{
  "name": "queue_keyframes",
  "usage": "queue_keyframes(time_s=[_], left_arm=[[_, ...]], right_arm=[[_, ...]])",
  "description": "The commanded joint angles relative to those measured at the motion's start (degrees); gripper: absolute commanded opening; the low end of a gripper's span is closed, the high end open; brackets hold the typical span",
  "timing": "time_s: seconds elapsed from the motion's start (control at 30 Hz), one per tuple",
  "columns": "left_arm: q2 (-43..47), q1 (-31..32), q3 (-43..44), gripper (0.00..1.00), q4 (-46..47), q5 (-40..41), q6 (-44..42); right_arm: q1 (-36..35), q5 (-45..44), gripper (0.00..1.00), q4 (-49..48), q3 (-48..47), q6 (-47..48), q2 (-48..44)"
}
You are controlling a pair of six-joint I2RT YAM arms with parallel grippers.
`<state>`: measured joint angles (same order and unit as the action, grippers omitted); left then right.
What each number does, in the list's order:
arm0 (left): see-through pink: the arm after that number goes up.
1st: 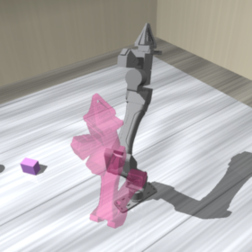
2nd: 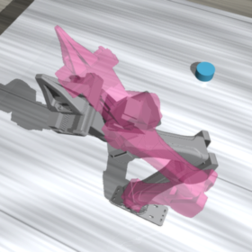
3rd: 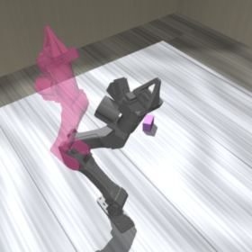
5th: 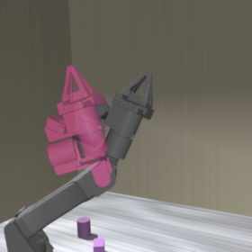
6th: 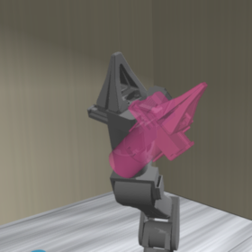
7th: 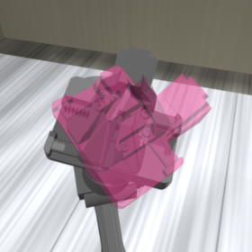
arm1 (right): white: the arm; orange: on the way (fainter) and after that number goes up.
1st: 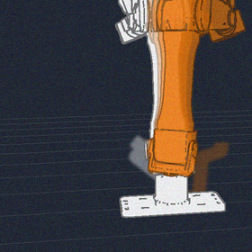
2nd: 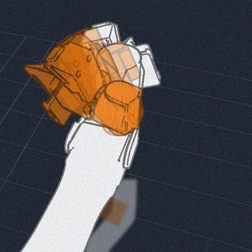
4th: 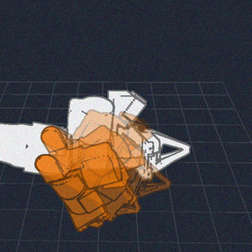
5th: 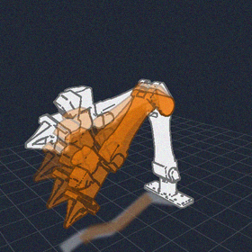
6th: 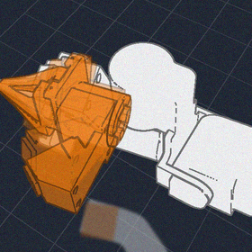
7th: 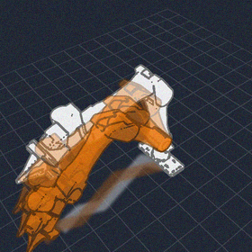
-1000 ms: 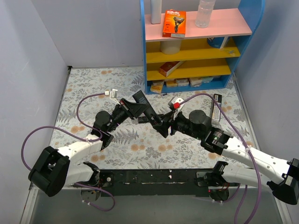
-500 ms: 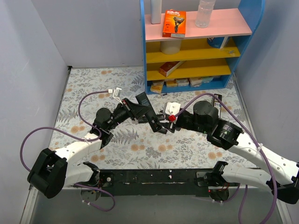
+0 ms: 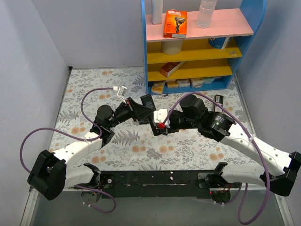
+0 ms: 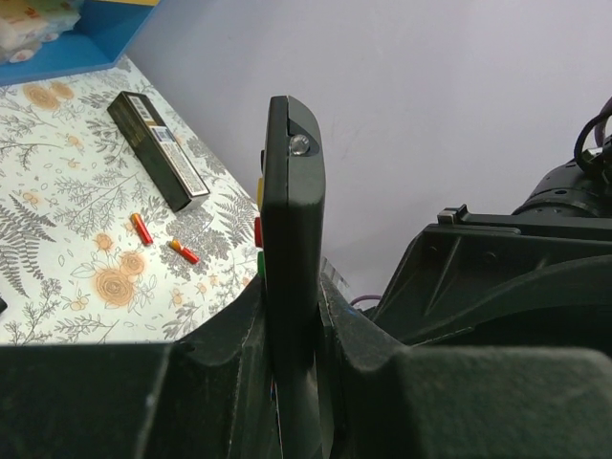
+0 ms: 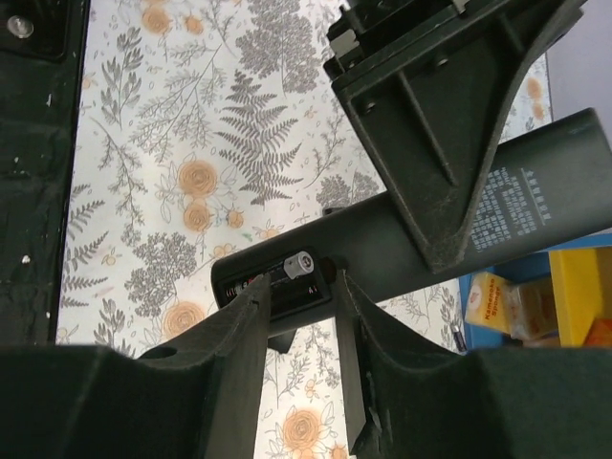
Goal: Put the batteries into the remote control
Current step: Load the battery into the remote control.
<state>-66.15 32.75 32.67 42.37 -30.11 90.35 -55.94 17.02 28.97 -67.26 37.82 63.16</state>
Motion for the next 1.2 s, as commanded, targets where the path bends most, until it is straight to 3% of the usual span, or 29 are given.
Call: queue_keyframes(time_s=[0.0, 1.17], left_arm=[[0.9, 0.1, 2.8, 0.0, -1.2, -2.7, -1.7], [-1.0, 0.1, 5.3, 0.0, 0.7, -3.2, 0.8]], right_arm=[[0.0, 1.4, 0.4, 2.2, -3.3, 2.5, 0.2], [0.0, 1.6, 0.17, 4.0, -1.7, 4.9, 3.6]])
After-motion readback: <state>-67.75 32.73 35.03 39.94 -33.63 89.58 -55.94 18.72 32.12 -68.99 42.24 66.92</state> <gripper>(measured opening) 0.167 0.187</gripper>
